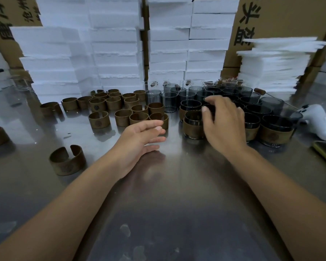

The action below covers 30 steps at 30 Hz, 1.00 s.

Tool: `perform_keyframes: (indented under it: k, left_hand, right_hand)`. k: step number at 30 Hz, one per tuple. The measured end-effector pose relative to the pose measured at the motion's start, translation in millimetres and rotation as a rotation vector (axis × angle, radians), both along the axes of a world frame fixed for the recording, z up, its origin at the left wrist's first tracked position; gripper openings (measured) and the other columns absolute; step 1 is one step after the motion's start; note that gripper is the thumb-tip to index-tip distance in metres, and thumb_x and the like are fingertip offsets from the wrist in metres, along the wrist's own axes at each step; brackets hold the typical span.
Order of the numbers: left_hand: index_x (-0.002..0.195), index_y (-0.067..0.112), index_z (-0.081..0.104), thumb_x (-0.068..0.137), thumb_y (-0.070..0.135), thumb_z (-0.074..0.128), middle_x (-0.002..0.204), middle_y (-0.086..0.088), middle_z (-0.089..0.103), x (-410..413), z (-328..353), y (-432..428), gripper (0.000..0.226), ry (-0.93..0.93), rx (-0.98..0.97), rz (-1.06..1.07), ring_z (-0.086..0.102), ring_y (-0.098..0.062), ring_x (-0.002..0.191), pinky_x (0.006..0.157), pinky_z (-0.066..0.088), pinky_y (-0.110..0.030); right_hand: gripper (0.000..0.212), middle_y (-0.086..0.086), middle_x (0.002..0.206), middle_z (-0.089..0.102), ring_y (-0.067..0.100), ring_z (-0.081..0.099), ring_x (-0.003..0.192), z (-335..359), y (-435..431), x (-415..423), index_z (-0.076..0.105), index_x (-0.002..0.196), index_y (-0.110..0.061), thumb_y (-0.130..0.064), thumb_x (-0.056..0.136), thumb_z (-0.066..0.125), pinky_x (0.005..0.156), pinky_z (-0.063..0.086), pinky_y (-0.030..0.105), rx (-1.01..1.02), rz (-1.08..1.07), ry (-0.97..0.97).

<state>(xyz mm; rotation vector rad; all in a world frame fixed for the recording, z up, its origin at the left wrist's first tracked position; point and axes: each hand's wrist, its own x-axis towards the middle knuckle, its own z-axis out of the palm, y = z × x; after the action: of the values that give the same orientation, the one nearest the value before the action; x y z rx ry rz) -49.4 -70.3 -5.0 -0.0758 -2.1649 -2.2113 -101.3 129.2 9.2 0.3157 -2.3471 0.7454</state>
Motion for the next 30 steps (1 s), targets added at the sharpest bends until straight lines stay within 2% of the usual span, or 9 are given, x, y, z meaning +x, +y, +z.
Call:
perform_keyframes:
  k: [4,7,10,12,15,18,21,25,30]
  left_hand:
    - [0.109,0.027,0.064,0.092,0.02,0.057,0.11,0.001,0.069,1,1,0,0.02,-0.004,0.001,-0.001,0.068,-0.01,0.099,0.079,0.053,-0.024]
    - [0.108,0.028,0.064,0.093,0.02,0.056,0.109,0.001,0.069,1,1,1,0.019,-0.001,-0.008,0.003,0.067,-0.011,0.099,0.08,0.053,-0.024]
    - [0.11,0.025,0.064,0.093,0.019,0.056,0.108,0.0,0.069,0,0,2,0.02,0.008,-0.006,0.01,0.068,-0.011,0.098,0.081,0.052,-0.025]
    - [0.111,0.025,0.064,0.092,0.019,0.057,0.107,0.0,0.07,0,-1,2,0.021,0.015,-0.006,0.009,0.068,-0.01,0.097,0.08,0.053,-0.024]
    - [0.111,0.024,0.065,0.091,0.02,0.058,0.107,0.0,0.07,-1,-2,1,0.022,0.022,-0.004,0.011,0.069,-0.011,0.096,0.079,0.052,-0.025]
    - [0.111,0.023,0.065,0.089,0.021,0.059,0.106,-0.001,0.071,-1,-2,0,0.023,0.024,0.0,0.012,0.069,-0.012,0.096,0.079,0.051,-0.026]
    - [0.109,0.024,0.065,0.089,0.02,0.059,0.105,-0.001,0.071,-1,-2,1,0.021,0.023,-0.004,0.012,0.069,-0.012,0.096,0.078,0.052,-0.025]
    - [0.11,0.023,0.064,0.092,0.018,0.057,0.107,-0.001,0.07,-1,-1,1,0.021,0.02,-0.007,0.016,0.068,-0.013,0.098,0.081,0.052,-0.026]
    - [0.109,0.025,0.065,0.092,0.019,0.058,0.105,0.001,0.071,-1,-2,1,0.02,0.021,-0.018,0.01,0.068,-0.012,0.098,0.079,0.053,-0.026]
  right_hand:
    - [0.029,0.006,0.118,0.06,0.027,0.052,0.114,18,24,-13,0.056,0.123,-0.014,-0.018,0.095,0.049,0.105,0.034,0.048,-0.107,-0.075,-0.023]
    - [0.031,0.012,0.12,0.061,0.033,0.052,0.115,30,44,-29,0.06,0.121,-0.013,-0.017,0.093,0.048,0.099,0.041,0.048,0.007,-0.174,-0.105]
    - [0.029,0.014,0.119,0.064,0.034,0.056,0.109,37,64,-46,0.068,0.115,-0.013,-0.018,0.091,0.052,0.092,0.048,0.046,0.075,-0.205,-0.27]
    - [0.025,0.01,0.123,0.063,0.034,0.048,0.119,40,72,-56,0.071,0.11,-0.02,-0.027,0.092,0.056,0.1,0.042,0.043,0.139,-0.207,-0.412]
    - [0.03,0.01,0.131,0.056,0.037,0.031,0.131,41,77,-67,0.072,0.108,-0.025,-0.042,0.092,0.053,0.109,0.024,0.045,0.202,-0.246,-0.561]
    - [0.04,0.013,0.134,0.051,0.037,0.029,0.132,43,77,-72,0.069,0.109,-0.017,-0.049,0.089,0.054,0.11,0.024,0.046,0.187,-0.264,-0.613]
    - [0.044,0.014,0.136,0.053,0.035,0.037,0.131,45,74,-71,0.068,0.114,-0.013,-0.048,0.088,0.06,0.11,0.03,0.045,0.152,-0.219,-0.623]
    - [0.013,0.011,0.121,0.063,0.031,0.048,0.122,43,72,-67,0.068,0.084,-0.022,-0.034,0.088,0.066,0.107,0.035,0.045,-0.063,-0.125,-0.52]
    - [0.002,0.009,0.121,0.062,0.028,0.055,0.113,32,69,-64,0.068,0.09,-0.028,-0.029,0.088,0.067,0.098,0.046,0.046,-0.264,-0.133,-0.285]
